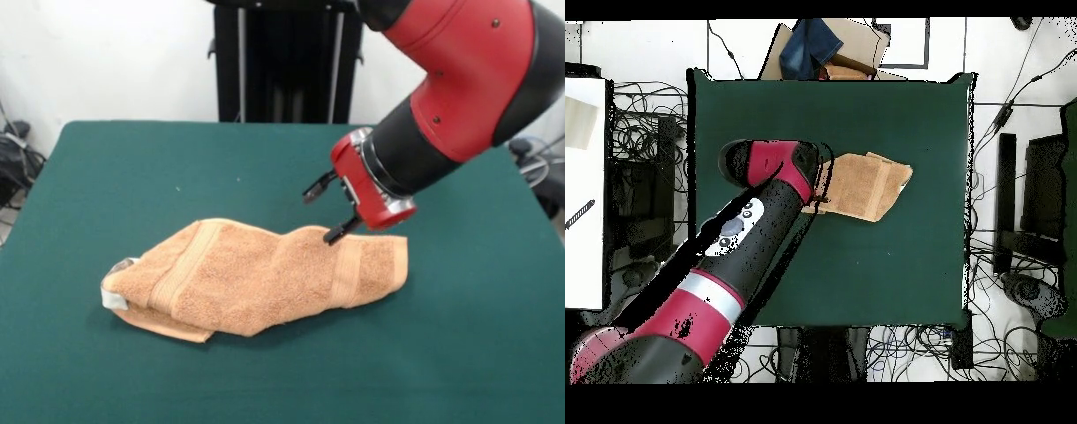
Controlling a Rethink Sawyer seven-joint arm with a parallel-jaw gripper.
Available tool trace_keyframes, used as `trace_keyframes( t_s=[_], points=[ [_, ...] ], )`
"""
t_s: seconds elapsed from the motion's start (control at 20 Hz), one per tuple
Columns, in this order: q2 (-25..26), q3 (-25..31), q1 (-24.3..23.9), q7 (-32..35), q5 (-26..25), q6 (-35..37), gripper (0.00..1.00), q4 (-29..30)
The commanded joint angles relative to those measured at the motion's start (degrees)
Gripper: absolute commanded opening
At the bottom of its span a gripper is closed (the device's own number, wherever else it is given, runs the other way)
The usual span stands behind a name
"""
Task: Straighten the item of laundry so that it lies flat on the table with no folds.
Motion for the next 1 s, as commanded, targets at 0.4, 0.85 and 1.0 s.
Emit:
trace_keyframes(
  t_s=[0.4,0.85,1.0],
  points=[
    [7.68,1.12,2.05,22.95,4.33,6.26,1.00,-6.09],
    [6.71,0.82,3.75,24.42,4.98,10.06,1.00,-6.70],
    [5.72,1.02,4.47,24.75,5.44,11.02,1.00,-6.30]
  ],
)
